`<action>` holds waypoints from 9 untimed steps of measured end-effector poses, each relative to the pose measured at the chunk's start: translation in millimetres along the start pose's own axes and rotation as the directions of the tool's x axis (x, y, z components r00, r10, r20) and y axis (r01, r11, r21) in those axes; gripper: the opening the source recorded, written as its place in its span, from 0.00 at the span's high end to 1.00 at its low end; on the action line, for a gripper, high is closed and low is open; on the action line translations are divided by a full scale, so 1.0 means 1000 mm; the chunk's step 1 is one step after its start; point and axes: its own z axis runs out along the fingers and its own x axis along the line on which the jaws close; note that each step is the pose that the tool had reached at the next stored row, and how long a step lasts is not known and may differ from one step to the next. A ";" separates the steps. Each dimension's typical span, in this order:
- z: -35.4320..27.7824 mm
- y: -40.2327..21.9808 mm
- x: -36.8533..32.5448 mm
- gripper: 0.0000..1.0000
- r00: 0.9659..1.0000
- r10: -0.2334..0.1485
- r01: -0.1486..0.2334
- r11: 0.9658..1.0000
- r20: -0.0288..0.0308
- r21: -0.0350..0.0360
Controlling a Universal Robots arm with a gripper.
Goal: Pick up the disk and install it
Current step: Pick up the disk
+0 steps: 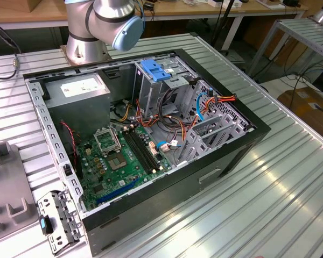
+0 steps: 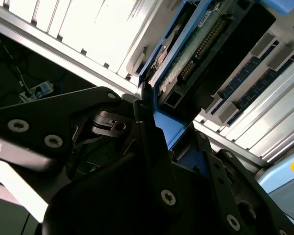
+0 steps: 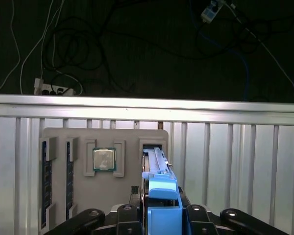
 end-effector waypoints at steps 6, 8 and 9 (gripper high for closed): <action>-0.0140 -0.0001 0.0001 0.63 1.000 0.000 0.000 1.000 0.000 -0.001; -0.0192 -0.0002 0.0001 0.63 1.000 0.000 0.000 1.000 0.000 -0.001; -0.0217 -0.0002 0.0001 0.63 1.000 0.000 0.000 1.000 0.000 -0.001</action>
